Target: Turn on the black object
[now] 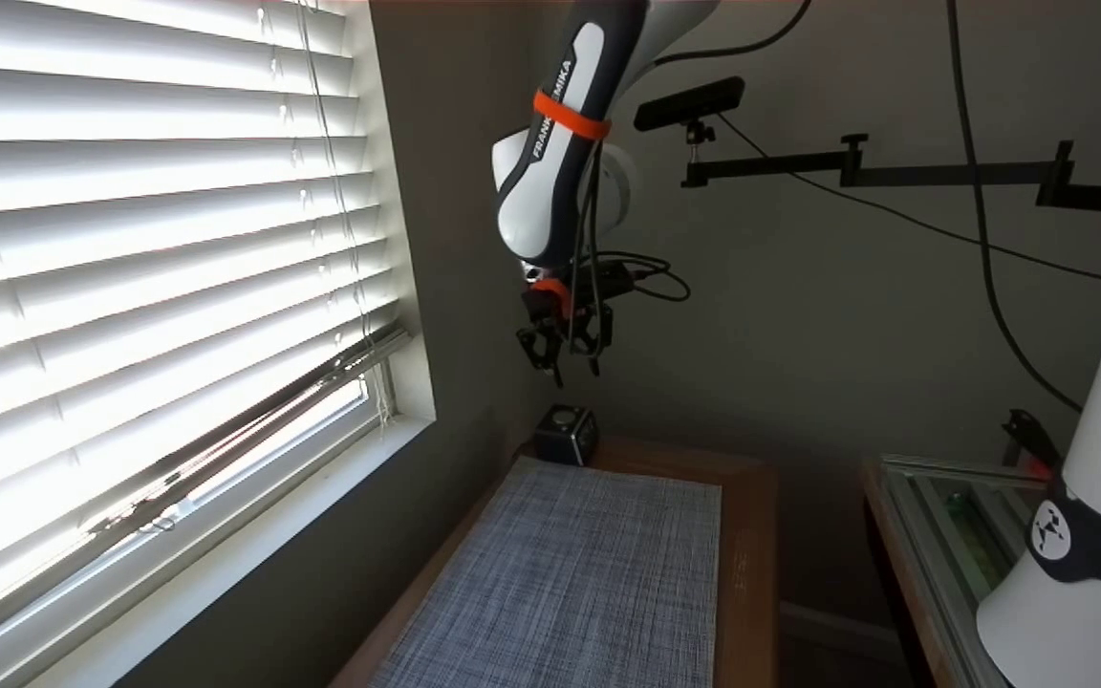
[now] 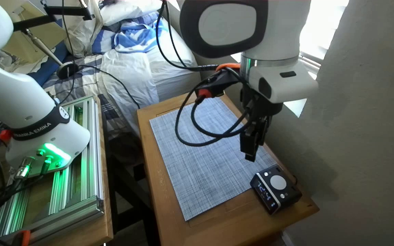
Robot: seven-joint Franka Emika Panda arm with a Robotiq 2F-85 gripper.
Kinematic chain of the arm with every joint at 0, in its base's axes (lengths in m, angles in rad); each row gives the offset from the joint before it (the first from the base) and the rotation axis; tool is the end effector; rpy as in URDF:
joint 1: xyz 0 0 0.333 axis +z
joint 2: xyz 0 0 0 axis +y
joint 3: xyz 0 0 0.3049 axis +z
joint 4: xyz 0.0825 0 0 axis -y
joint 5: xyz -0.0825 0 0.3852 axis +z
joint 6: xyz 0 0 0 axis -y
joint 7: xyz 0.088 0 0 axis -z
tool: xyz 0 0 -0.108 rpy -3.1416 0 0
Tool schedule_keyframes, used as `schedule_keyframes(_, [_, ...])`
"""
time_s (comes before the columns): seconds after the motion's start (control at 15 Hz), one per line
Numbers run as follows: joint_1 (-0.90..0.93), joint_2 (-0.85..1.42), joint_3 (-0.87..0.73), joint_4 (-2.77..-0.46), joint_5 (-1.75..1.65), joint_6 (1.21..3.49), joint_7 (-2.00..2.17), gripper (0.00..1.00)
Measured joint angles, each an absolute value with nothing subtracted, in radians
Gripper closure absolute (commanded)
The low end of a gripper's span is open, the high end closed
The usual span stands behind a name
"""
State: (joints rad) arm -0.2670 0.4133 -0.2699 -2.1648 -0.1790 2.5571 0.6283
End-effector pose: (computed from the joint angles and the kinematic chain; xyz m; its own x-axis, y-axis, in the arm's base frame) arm 0.4821 -0.2871 0.1956 0.5504 -0.8296 0.0939 -0.8288 -0.5293 0.1814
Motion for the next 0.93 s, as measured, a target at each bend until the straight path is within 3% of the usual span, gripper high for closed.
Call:
schedule_keyframes(0.27, [-0.266, 0.506, -0.284, -2.068, -0.128, 2.557, 0.617, 0.98])
schedule_keyframes(0.93, [-0.269, 0.690, -0.309, -1.899, -0.028, 2.557, 0.614, 1.00])
